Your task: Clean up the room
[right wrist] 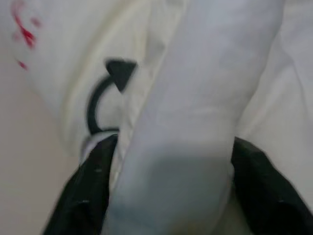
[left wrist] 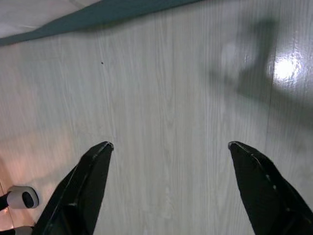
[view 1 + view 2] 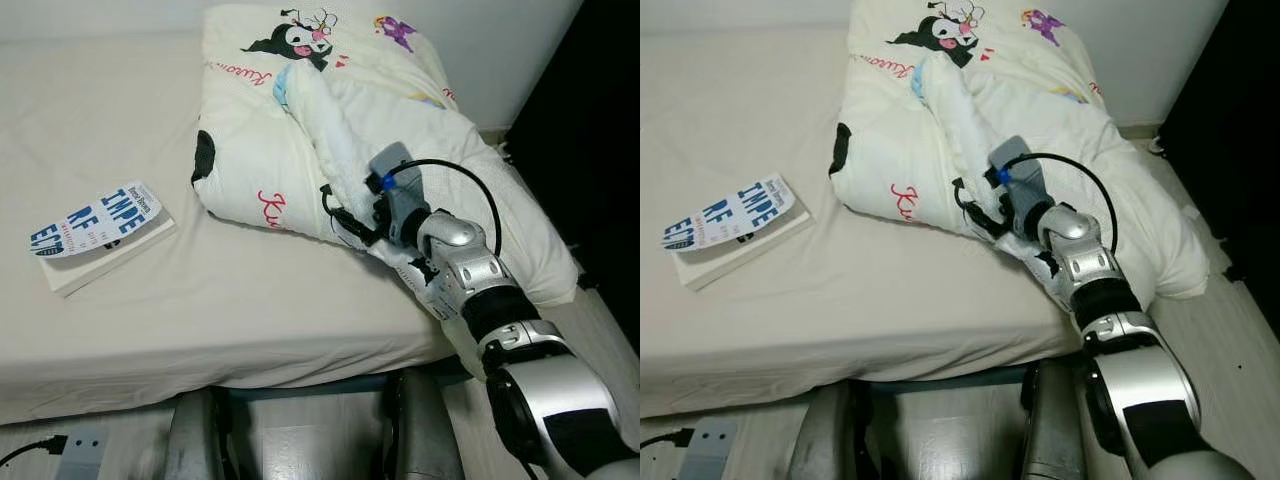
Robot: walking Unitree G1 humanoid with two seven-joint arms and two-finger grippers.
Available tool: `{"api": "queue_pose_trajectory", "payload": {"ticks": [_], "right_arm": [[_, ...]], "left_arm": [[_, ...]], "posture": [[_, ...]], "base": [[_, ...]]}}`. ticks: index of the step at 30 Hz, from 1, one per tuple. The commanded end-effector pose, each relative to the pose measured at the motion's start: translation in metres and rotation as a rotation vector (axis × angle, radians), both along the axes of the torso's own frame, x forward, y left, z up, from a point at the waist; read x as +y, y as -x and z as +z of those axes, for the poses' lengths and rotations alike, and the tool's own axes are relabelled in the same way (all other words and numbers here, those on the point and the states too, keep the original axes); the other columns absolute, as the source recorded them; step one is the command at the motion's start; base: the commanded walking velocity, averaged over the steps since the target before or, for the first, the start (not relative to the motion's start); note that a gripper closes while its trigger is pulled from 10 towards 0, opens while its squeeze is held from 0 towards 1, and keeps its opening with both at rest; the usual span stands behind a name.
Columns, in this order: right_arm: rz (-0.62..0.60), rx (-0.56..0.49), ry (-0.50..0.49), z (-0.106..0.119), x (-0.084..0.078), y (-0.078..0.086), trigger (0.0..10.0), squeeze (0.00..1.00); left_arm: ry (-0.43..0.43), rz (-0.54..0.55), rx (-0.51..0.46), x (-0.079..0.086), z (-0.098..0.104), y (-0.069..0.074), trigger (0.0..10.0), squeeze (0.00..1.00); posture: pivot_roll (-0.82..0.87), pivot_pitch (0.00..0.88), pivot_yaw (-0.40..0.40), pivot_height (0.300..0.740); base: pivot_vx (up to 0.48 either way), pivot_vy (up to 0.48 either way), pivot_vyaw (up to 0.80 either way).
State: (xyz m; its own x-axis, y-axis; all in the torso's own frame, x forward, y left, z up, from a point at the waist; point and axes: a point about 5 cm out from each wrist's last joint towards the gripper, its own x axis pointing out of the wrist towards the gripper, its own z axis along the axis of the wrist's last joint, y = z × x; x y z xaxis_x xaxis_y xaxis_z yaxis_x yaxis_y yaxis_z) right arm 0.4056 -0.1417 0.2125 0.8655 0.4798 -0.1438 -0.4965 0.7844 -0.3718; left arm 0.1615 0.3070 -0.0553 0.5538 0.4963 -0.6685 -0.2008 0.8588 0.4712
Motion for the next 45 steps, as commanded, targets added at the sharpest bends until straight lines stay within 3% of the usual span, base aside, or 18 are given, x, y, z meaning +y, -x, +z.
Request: {"api": "queue_pose_trajectory", "payload": {"ticks": [1,8,9,13,15,16,20,21,22,23,25,28,29,36,39,42,44,45], "right_arm": [[-0.015,0.046,0.023,-0.011,-0.002,0.001,0.0,0.00],[0.050,0.062,-0.004,-0.018,0.004,0.007,0.0,0.00],[0.130,0.046,-0.017,-0.016,0.011,0.011,0.0,0.00],[0.246,0.054,-0.020,-0.016,0.021,0.018,0.0,0.00],[0.455,0.099,0.008,-0.024,0.035,0.038,0.0,0.00],[0.455,0.099,0.008,-0.024,0.035,0.038,0.0,0.00],[0.849,0.286,0.015,-0.049,0.057,0.098,0.0,0.00],[0.849,0.286,0.015,-0.049,0.057,0.098,0.0,0.00],[0.918,0.340,0.006,-0.055,0.061,0.114,0.0,0.00],[0.918,0.340,0.006,-0.055,0.061,0.114,0.0,0.00],[0.989,0.403,-0.005,-0.064,0.065,0.132,0.0,0.00],[1.015,0.431,-0.021,-0.070,0.069,0.141,0.0,0.00],[1.023,0.439,-0.062,-0.081,0.082,0.153,0.0,0.00],[0.917,0.402,-0.156,-0.091,0.105,0.148,0.0,0.00],[0.920,0.427,-0.202,-0.089,0.115,0.155,0.0,0.00],[0.949,0.509,-0.179,-0.098,0.124,0.167,0.0,0.00],[0.964,0.606,-0.040,-0.119,0.118,0.178,0.0,0.00],[0.960,0.651,0.023,-0.128,0.111,0.182,1.8,0.00]], "left_arm": [[0.023,0.023,0.056,-0.005,-0.010,0.016,10.0,0.00],[0.029,0.030,0.039,-0.006,-0.008,0.010,10.0,0.00],[0.030,0.032,0.035,-0.007,-0.008,0.007,10.0,0.00],[0.032,0.034,0.034,-0.008,-0.007,0.005,10.0,0.00],[0.033,0.036,0.033,-0.009,-0.008,0.004,10.0,0.00],[0.033,0.036,0.033,-0.009,-0.008,0.004,10.0,0.00],[0.039,0.042,0.048,-0.012,-0.010,0.005,10.0,0.00],[0.039,0.042,0.048,-0.012,-0.010,0.005,10.0,0.00],[0.038,0.042,0.053,-0.013,-0.010,0.005,10.0,0.00],[0.038,0.042,0.053,-0.013,-0.010,0.005,10.0,0.00],[0.038,0.040,0.062,-0.014,-0.011,0.006,10.0,0.00],[0.038,0.038,0.070,-0.014,-0.012,0.007,10.0,0.00],[0.039,0.035,0.083,-0.016,-0.014,0.010,10.0,0.00],[0.039,0.032,0.090,-0.017,-0.014,0.009,10.0,0.00],[0.039,0.030,0.090,-0.018,-0.014,0.008,10.0,0.00],[0.042,0.022,0.098,-0.020,-0.015,0.008,10.0,0.00],[0.054,0.020,0.107,-0.022,-0.016,0.009,10.0,0.00],[0.065,0.018,0.114,-0.023,-0.017,0.009,10.0,0.00]], "posture": [[0.06,0.303,-0.014,0.517],[0.06,0.276,-0.020,0.517],[0.05,0.261,-0.020,0.517],[0.05,0.250,-0.023,0.517],[0.04,0.237,-0.026,0.517],[0.04,0.237,-0.026,0.517],[0.01,0.217,-0.029,0.517],[0.01,0.217,-0.029,0.517],[0.00,0.209,-0.028,0.517],[0.00,0.209,-0.028,0.517],[0.00,0.208,-0.027,0.517],[-0.01,0.195,-0.027,0.517],[-0.01,0.188,-0.025,0.517],[0.00,0.171,-0.019,0.517],[0.00,0.166,-0.016,0.517],[0.00,0.165,-0.016,0.517],[0.00,0.164,-0.018,0.517],[0.00,0.162,-0.018,0.517]], "base": [[0.000,0.000,0.00],[0.000,0.000,0.00],[0.000,0.000,0.00],[0.000,0.000,0.00],[0.000,0.000,0.00],[0.000,0.000,0.00],[0.000,0.000,0.00],[0.000,0.000,0.00],[0.000,0.000,0.00],[0.000,0.000,0.00],[0.000,0.000,0.00],[0.000,0.000,0.00],[0.000,0.000,0.00],[0.000,0.000,0.00],[0.000,0.000,0.00],[0.000,0.000,0.00],[0.000,0.000,0.00],[0.000,0.000,0.00]]}}
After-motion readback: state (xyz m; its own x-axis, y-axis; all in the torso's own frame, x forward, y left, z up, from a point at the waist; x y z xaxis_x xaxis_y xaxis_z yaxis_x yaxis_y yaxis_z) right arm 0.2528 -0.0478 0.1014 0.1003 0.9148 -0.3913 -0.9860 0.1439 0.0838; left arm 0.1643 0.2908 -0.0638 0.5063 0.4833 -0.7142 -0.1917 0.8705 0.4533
